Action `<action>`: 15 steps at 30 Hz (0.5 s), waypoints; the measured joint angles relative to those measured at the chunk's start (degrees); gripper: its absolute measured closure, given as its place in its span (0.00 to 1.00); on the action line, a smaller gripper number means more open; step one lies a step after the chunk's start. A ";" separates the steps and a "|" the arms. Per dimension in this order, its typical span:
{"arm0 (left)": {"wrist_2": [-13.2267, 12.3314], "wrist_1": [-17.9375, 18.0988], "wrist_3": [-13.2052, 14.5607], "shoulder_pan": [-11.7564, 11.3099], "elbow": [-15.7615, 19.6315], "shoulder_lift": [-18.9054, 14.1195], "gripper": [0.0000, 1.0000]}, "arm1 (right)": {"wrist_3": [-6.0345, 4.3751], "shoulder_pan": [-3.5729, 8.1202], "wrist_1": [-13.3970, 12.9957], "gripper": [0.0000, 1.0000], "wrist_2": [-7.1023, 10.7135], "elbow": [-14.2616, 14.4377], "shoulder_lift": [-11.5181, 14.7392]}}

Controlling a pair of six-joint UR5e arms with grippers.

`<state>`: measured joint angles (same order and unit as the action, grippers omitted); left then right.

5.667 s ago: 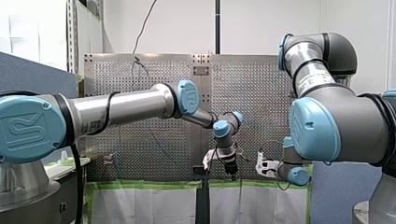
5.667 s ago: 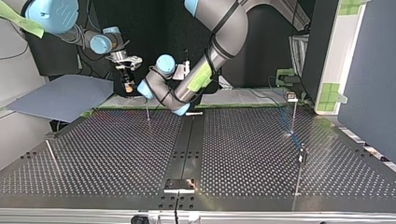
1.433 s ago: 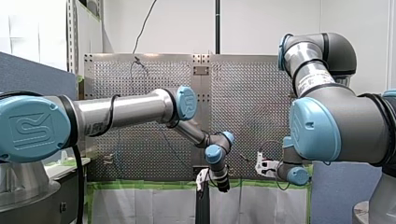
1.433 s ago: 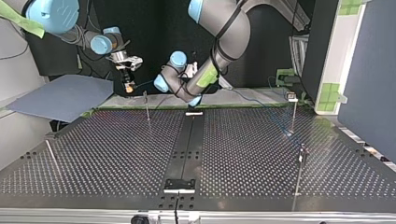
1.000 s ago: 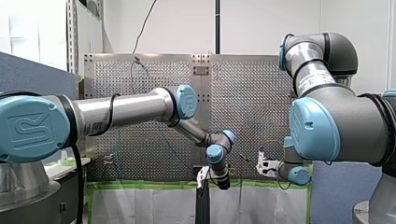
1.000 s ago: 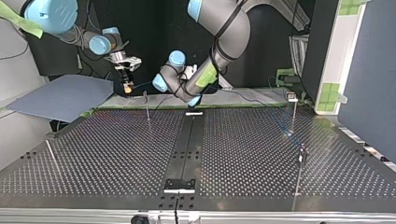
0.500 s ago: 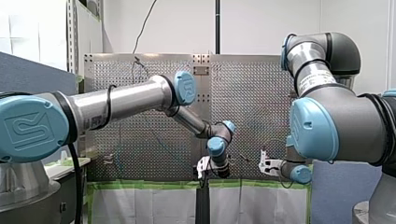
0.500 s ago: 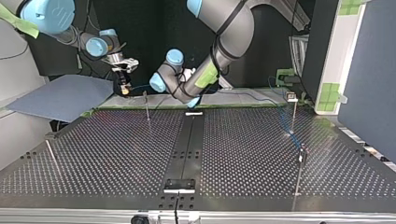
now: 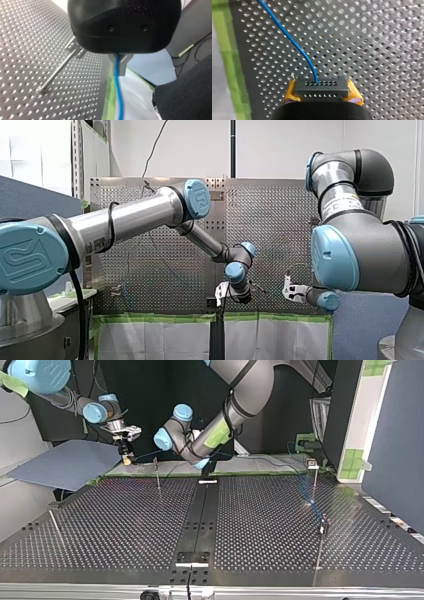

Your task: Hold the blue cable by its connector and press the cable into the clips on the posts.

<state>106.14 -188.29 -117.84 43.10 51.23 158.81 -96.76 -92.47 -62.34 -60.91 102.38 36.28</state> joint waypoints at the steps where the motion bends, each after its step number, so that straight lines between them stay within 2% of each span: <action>1: 0.20 0.40 -0.25 0.27 0.41 0.00 1.00 | -0.24 0.21 0.00 1.00 0.02 0.00 0.36; 8: 0.78 3.91 -1.58 1.31 2.52 -0.03 1.00 | -1.51 1.55 -0.18 1.00 -0.05 0.03 1.07; 15: 1.92 7.55 -2.81 1.68 1.40 -0.03 1.00 | -1.94 2.21 -0.57 1.00 -0.30 0.04 1.06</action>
<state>108.06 -180.74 -120.65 44.78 52.63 158.79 -98.71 -90.26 -62.91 -61.22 102.42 37.35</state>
